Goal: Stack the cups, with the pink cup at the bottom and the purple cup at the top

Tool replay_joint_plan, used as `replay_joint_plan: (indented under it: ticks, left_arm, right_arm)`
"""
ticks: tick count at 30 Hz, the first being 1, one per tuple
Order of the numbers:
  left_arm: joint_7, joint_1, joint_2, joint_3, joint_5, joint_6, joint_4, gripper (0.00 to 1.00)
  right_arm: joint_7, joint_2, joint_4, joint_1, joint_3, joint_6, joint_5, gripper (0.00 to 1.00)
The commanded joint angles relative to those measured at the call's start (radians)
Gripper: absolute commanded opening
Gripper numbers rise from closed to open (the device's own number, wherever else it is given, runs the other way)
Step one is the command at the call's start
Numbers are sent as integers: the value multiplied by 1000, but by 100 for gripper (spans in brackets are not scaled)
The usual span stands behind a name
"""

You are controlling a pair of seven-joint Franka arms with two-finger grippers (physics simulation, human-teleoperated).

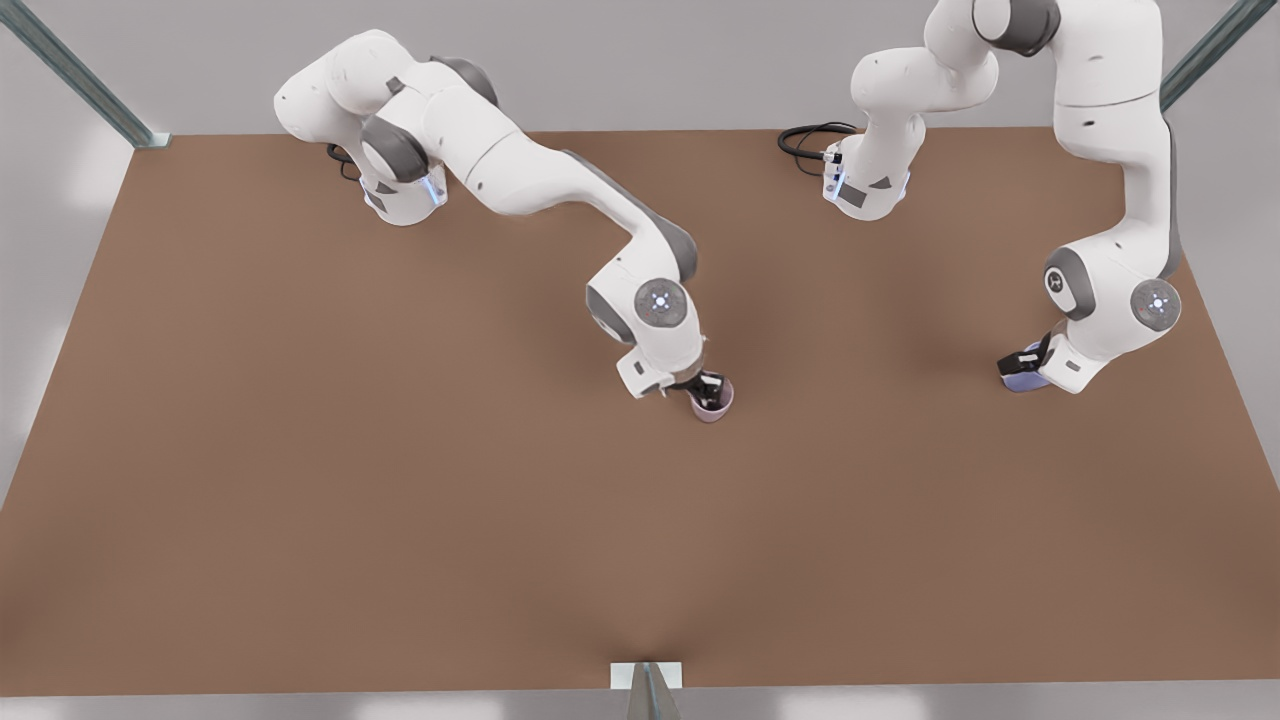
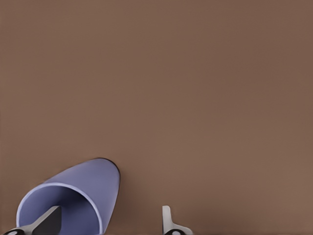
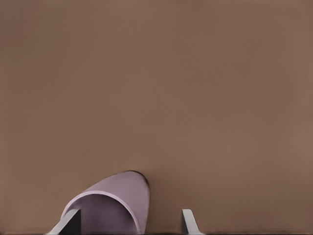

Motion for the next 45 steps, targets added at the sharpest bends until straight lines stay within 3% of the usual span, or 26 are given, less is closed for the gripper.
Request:
replay_joint_plan:
  ticks: [1, 2, 4, 6, 8, 9, 11, 12, 15, 17, 19, 24, 30, 33, 36, 41, 45]
  left_arm:
    - [69, 6, 3, 1, 2, 26, 0, 100]
    - [69, 7, 6, 1, 2, 27, 0, 100]
    - [69, 12, 26, 1, 2, 36, 0, 100]
    - [69, 10, 31, 1, 2, 35, -15, 100]
    - [69, 12, 32, 1, 0, 35, -22, 100]
    - [67, 12, 34, 1, -14, 38, -22, 95]
    - [69, 12, 46, 2, -40, 39, -20, 66]
    - [67, 12, 47, 1, -40, 41, -20, 58]
    - [69, 12, 70, 2, -41, 73, -17, 55]
    - [67, 12, 74, 2, -41, 75, -17, 48]
    - [65, 12, 73, 2, -41, 72, -15, 33]
    - [53, 10, 69, 2, -41, 63, -8, 21]
    - [38, 1, 6, -16, -46, 15, 40, 21]
    - [-77, 0, -9, -137, -46, -117, 139, 21]
    - [-347, -3, 1, -342, -46, -307, 293, 21]
    - [-737, -8, 9, -628, -46, -375, 374, 21]
    - [-964, -149, 29, -639, -46, -385, 446, 21]
  right_arm:
    - [-98, -145, -118, -49, -2, -15, 12, 88]
    - [-189, -323, -290, -152, 0, -24, 13, 99]
    - [-537, -549, -488, -382, 1, -128, 23, 100]
    - [-693, -669, -502, -643, 3, -286, 12, 100]
    - [-1071, -722, -492, -803, 3, -412, -5, 100]
    - [-1129, -702, -424, -807, -23, -504, -49, 100]
    - [-1134, -675, -379, -818, -23, -520, -56, 100]
    - [-1134, -673, -381, -819, -25, -514, -56, 100]
    - [-1137, -659, -390, -810, -23, -435, -56, 100]
    - [-1139, -624, -386, -803, -23, -353, -56, 100]
    - [-1139, -618, -390, -803, -23, -352, -56, 100]
    - [-1137, -623, -381, -801, -9, -354, -91, 100]
    - [-1134, -629, -367, -786, -2, -352, -103, 100]
    - [-1135, -632, -378, -783, -2, -363, -114, 100]
    - [-1131, -636, -376, -778, 0, -365, -114, 100]
    - [-1132, -635, -373, -778, 0, -365, -114, 100]
    - [-1134, -633, -370, -778, 1, -363, -112, 100]
